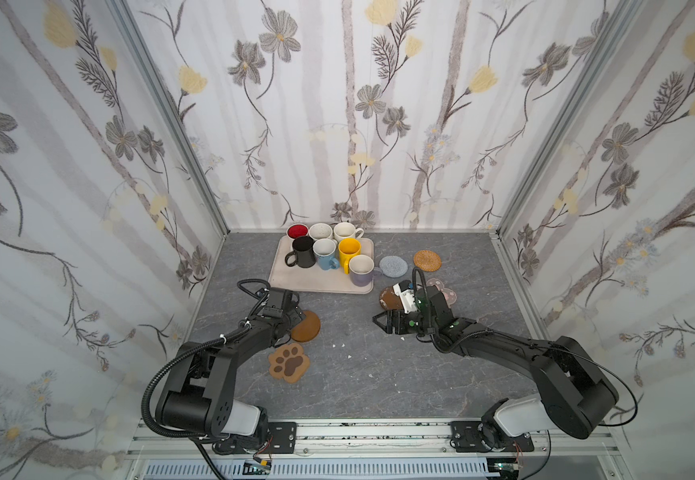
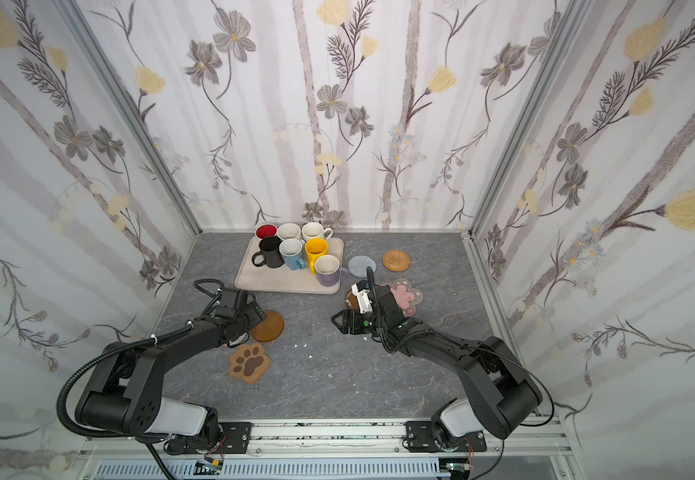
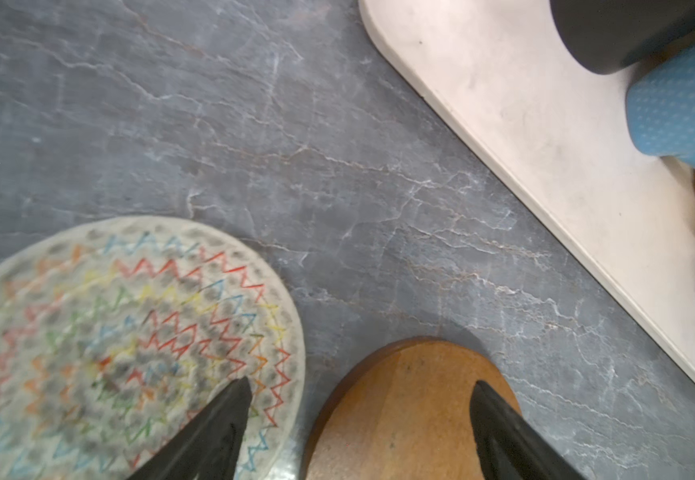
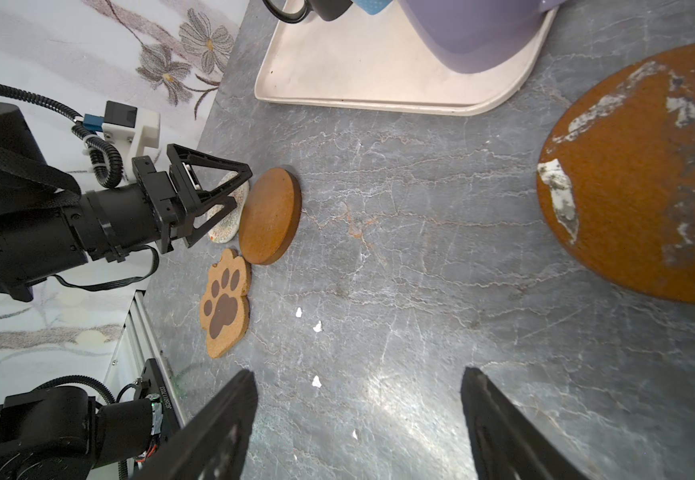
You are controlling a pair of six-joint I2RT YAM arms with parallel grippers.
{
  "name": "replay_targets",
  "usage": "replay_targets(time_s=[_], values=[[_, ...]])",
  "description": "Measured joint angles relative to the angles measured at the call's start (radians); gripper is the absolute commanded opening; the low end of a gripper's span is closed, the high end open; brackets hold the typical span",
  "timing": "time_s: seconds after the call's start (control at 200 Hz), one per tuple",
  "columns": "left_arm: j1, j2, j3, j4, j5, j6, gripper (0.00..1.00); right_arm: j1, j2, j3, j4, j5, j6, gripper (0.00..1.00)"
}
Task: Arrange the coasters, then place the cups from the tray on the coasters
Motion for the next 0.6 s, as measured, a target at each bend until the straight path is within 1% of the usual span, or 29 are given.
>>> replay_targets(time_s=[0.13, 0.235, 0.6], values=[[-0.023, 0.039, 0.019, 0.027, -0.014, -0.003, 0.82, -0.017, 0.000, -0.023, 0.001, -0.009, -0.005, 0.78], [-0.043, 0.060, 0.027, 0.052, -0.020, -0.007, 0.81, -0.027, -0.035, -0.038, 0.001, -0.013, -0.010, 0.78], [-0.155, 0.095, 0.062, 0.065, -0.019, -0.053, 0.80, -0.072, -0.095, -0.083, 0.005, -0.016, -0.018, 0.78]])
